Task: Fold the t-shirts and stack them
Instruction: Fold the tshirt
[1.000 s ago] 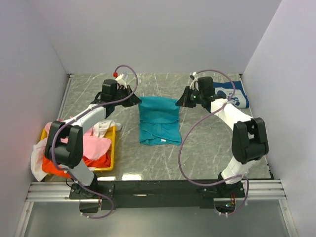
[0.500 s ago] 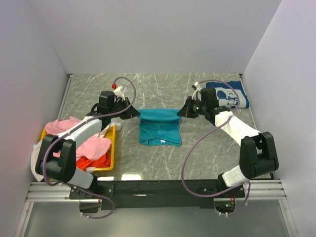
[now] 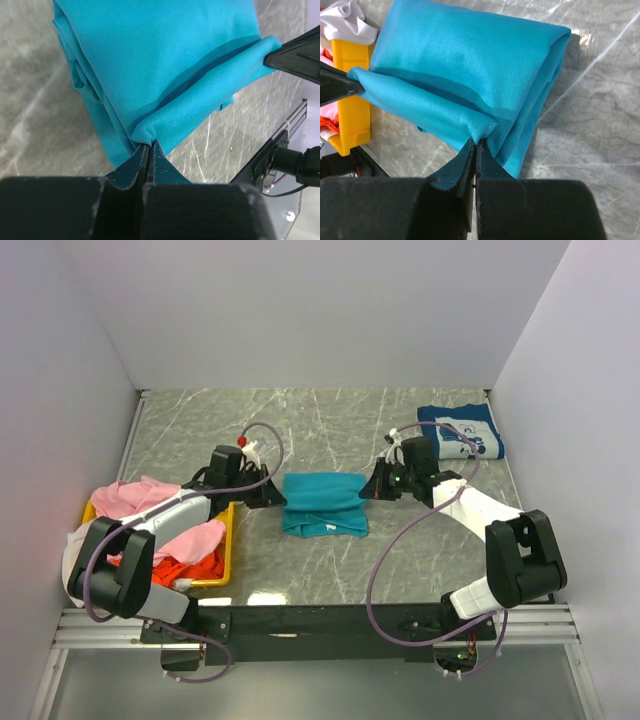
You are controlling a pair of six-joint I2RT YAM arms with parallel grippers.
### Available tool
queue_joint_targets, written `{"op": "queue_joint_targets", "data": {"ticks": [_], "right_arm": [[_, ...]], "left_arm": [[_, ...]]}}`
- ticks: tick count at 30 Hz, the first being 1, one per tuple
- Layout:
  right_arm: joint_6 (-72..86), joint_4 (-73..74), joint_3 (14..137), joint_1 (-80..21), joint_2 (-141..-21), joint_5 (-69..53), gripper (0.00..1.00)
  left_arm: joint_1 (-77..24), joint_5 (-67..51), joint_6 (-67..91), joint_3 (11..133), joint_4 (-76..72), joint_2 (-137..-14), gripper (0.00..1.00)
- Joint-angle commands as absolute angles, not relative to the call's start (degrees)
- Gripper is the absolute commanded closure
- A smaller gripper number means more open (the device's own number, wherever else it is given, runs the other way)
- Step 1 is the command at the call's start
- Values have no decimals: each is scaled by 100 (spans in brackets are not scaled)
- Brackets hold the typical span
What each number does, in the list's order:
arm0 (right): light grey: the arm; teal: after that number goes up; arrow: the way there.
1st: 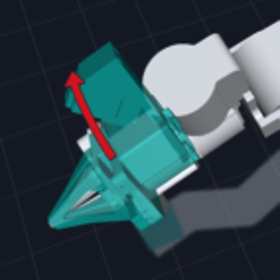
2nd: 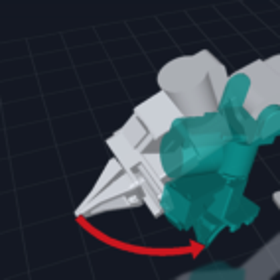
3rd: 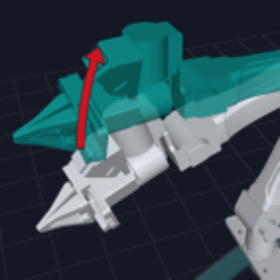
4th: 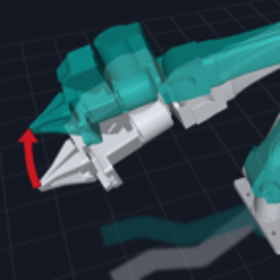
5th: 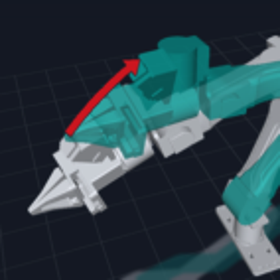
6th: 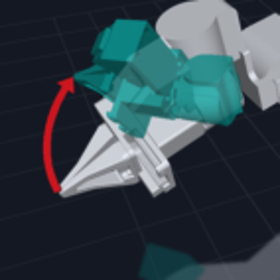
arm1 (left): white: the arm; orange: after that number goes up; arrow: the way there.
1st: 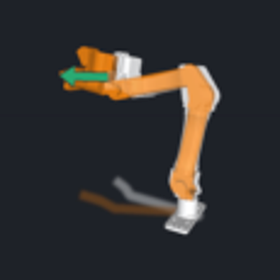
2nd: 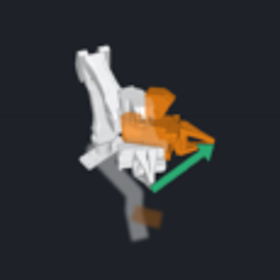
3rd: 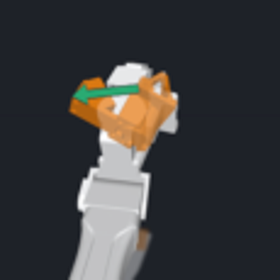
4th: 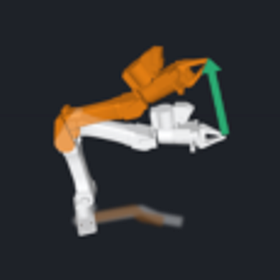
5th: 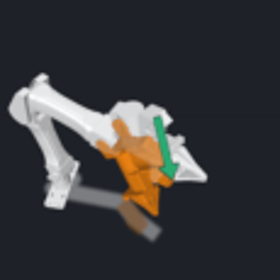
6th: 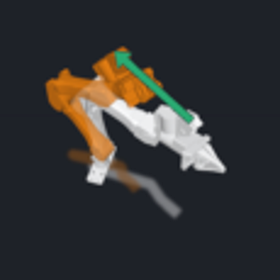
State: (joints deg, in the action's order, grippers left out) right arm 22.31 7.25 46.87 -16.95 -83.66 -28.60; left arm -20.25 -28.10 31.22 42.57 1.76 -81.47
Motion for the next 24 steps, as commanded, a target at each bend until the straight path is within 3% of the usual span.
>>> {"op": "queue_joint_targets", "data": {"ticks": [1,20,24], "right_arm": [[2223,606,4562,-1749,-8051,-2751,100],[2232,800,4043,-1925,-7866,-2681,100],[2206,879,3982,-1995,-7866,-2637,100]], "left_arm": [[-2083,-2690,3164,4175,386,-7928,100],[-2224,-2768,3041,3999,975,-7831,99],[-2285,-2874,2953,4052,1203,-7849,86]]}}
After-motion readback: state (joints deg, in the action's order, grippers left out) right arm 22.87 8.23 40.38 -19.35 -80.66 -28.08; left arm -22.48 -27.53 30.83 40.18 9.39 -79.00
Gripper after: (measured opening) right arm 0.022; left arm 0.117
